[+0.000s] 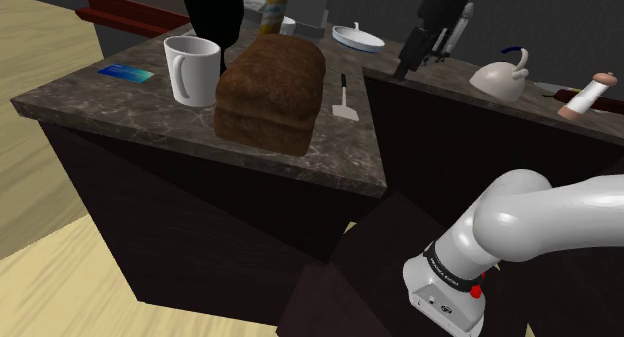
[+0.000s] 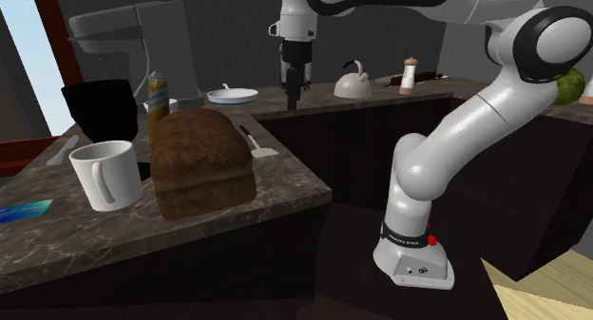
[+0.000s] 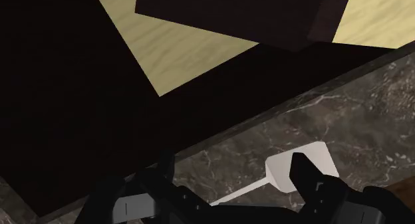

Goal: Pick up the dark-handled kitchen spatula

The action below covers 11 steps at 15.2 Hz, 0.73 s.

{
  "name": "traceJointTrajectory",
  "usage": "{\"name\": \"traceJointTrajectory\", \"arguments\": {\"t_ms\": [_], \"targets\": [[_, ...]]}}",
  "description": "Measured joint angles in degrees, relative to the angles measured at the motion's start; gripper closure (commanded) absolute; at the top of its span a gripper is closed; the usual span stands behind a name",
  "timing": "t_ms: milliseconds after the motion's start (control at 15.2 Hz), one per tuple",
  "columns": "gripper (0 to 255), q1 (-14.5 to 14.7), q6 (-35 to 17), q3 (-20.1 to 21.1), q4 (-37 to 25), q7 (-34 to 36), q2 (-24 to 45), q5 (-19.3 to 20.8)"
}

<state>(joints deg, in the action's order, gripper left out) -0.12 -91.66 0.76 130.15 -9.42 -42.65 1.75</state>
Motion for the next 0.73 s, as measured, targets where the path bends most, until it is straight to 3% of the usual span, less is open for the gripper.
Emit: {"name": "traceJointTrajectory", "arguments": {"t_ms": [198,726], "targets": [[0,-1.67,-1.47,2.15,-0.06,6.06,1.66,-1.19],[0,-12.6,-9.52,13.68,-6.96,47.96,17.19,-4.98]]}}
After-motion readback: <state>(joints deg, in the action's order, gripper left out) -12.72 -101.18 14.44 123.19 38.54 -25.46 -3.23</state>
